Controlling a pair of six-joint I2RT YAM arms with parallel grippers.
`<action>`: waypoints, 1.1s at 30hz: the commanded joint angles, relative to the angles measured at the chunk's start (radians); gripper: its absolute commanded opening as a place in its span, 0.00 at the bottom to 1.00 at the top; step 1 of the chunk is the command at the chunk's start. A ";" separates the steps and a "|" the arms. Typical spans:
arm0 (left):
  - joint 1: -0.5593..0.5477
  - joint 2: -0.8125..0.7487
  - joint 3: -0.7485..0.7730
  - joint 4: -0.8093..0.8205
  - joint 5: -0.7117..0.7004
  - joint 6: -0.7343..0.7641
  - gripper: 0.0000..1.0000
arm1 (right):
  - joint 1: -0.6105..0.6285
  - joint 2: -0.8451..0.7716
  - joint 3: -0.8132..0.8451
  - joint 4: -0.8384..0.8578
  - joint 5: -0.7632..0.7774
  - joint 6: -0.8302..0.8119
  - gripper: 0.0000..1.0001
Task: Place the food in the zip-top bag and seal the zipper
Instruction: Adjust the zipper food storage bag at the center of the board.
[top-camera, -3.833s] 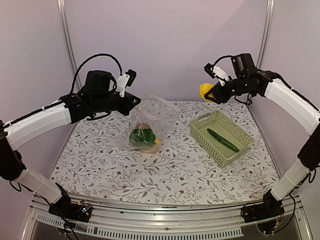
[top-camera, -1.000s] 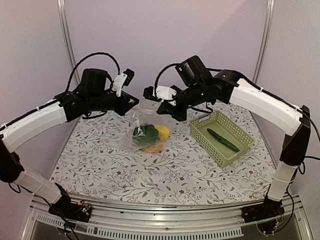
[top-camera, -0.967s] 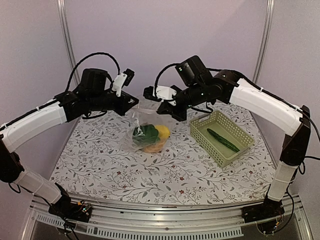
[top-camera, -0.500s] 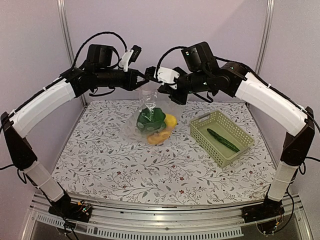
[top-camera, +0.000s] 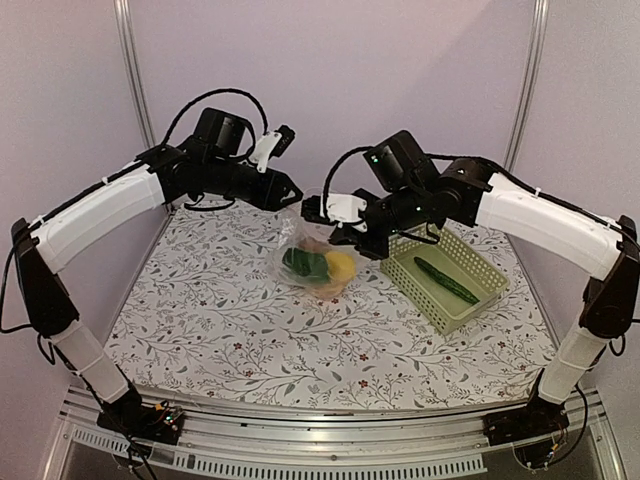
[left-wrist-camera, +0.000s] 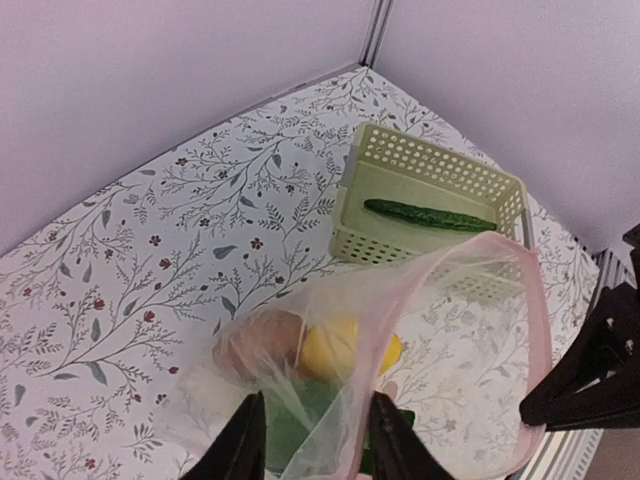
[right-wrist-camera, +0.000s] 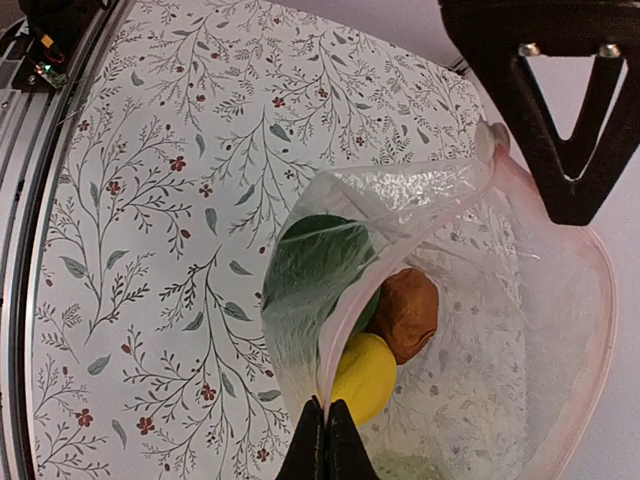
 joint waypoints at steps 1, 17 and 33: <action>-0.045 -0.037 0.011 -0.049 -0.013 0.040 0.48 | 0.032 -0.067 -0.037 -0.045 -0.094 0.017 0.00; -0.080 0.135 0.191 -0.198 -0.038 0.192 0.56 | 0.036 -0.093 -0.037 -0.065 -0.152 0.026 0.00; -0.143 0.188 0.273 -0.244 -0.030 0.245 0.07 | 0.034 -0.110 -0.079 -0.091 -0.147 0.032 0.00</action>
